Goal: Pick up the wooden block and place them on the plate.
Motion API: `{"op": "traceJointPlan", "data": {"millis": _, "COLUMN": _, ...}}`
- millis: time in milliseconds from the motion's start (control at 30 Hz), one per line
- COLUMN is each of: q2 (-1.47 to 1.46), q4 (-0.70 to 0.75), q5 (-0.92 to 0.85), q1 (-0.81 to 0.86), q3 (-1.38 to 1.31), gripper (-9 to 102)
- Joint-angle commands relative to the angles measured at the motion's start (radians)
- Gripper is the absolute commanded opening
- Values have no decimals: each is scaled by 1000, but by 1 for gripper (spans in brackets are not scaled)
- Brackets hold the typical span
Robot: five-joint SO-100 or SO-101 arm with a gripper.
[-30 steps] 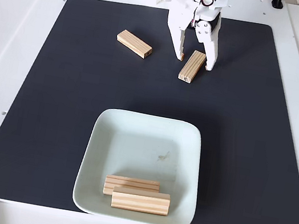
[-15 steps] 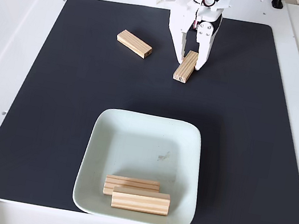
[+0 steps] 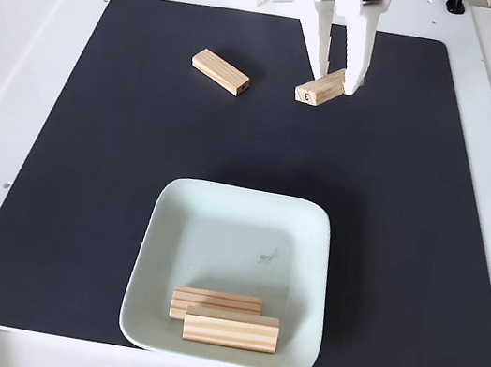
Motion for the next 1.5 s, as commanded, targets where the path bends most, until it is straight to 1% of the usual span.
{"op": "traceJointPlan", "data": {"millis": 0, "q2": 29, "q4": -12, "q5": 186, "q1": 14, "q3": -117, "gripper": 0}}
{"op": "traceJointPlan", "data": {"millis": 133, "q2": -138, "q4": -11, "q5": 356, "q1": 63, "q3": -319, "gripper": 0}}
{"op": "traceJointPlan", "data": {"millis": 233, "q2": -311, "q4": -9, "q5": 426, "q1": 114, "q3": -523, "gripper": 0}}
{"op": "traceJointPlan", "data": {"millis": 367, "q2": -541, "q4": 0, "q5": 449, "q1": 183, "q3": -787, "gripper": 0}}
{"op": "traceJointPlan", "data": {"millis": 467, "q2": -689, "q4": -3, "q5": 449, "q1": 229, "q3": -936, "gripper": 0}}
{"op": "traceJointPlan", "data": {"millis": 700, "q2": -936, "q4": -11, "q5": 453, "q1": 284, "q3": -1177, "gripper": 0}}
{"op": "traceJointPlan", "data": {"millis": 833, "q2": -1043, "q4": -11, "q5": 509, "q1": 285, "q3": -1298, "gripper": 0}}
{"op": "traceJointPlan", "data": {"millis": 1067, "q2": -1140, "q4": -9, "q5": 526, "q1": 253, "q3": -1405, "gripper": 0}}
{"op": "traceJointPlan", "data": {"millis": 1467, "q2": -1158, "q4": -9, "q5": 529, "q1": 215, "q3": -1391, "gripper": 0}}
